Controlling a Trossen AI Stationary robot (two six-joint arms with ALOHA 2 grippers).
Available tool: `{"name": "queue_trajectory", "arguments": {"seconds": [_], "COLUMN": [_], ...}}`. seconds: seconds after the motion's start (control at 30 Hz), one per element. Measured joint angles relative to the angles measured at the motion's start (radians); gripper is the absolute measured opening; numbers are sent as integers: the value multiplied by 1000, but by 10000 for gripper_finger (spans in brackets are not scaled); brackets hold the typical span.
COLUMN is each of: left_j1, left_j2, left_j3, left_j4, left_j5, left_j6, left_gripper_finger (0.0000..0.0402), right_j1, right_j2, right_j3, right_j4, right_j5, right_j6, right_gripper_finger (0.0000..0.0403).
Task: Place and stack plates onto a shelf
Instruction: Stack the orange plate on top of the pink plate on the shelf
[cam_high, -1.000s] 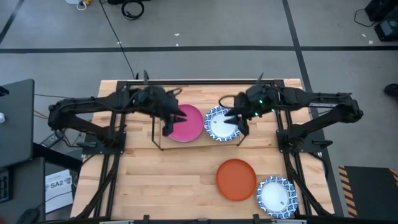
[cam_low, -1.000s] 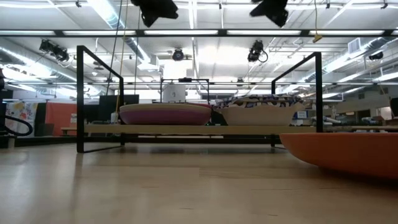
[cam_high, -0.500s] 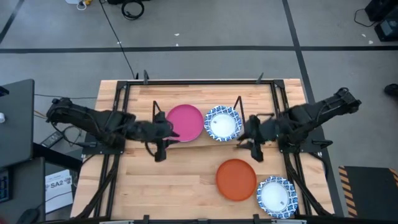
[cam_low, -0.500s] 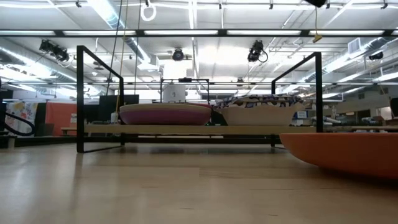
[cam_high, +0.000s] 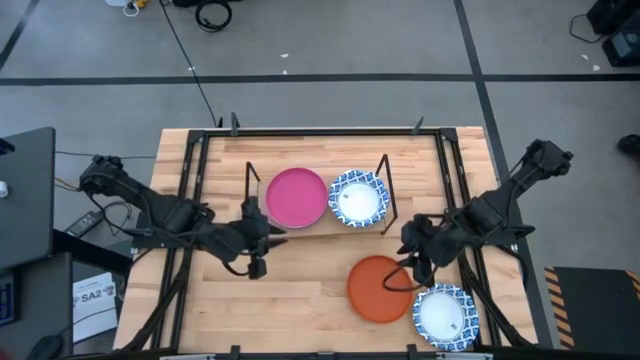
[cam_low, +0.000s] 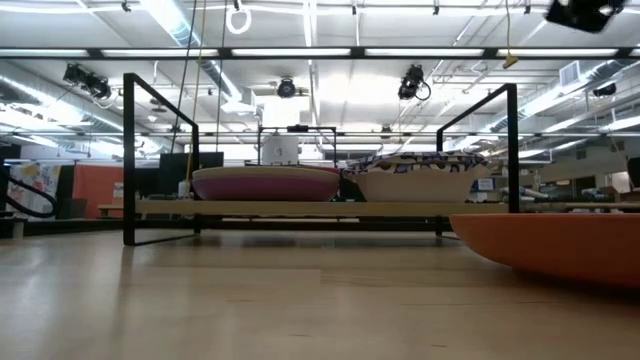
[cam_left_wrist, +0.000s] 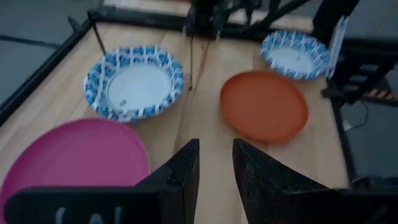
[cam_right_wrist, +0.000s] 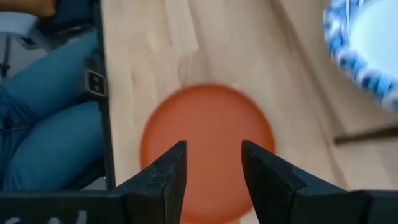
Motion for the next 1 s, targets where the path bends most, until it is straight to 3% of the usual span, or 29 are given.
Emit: {"name": "queue_trajectory", "arguments": {"seconds": [0.5,1.0], "left_j1": [-4,-4], "left_j2": [72,72], "left_j3": [0,0], "left_j4": [12,17], "left_j5": [-6,-6], "left_j6": [2,3], "left_gripper_finger": [103,103], "right_j1": [64,63], "right_j2": [0,0], "right_j3": [-215,-404], "right_j4": [2,175], "right_j5": [-9,-10], "right_j6": [309,337], "right_gripper_finger": [158,158]}}
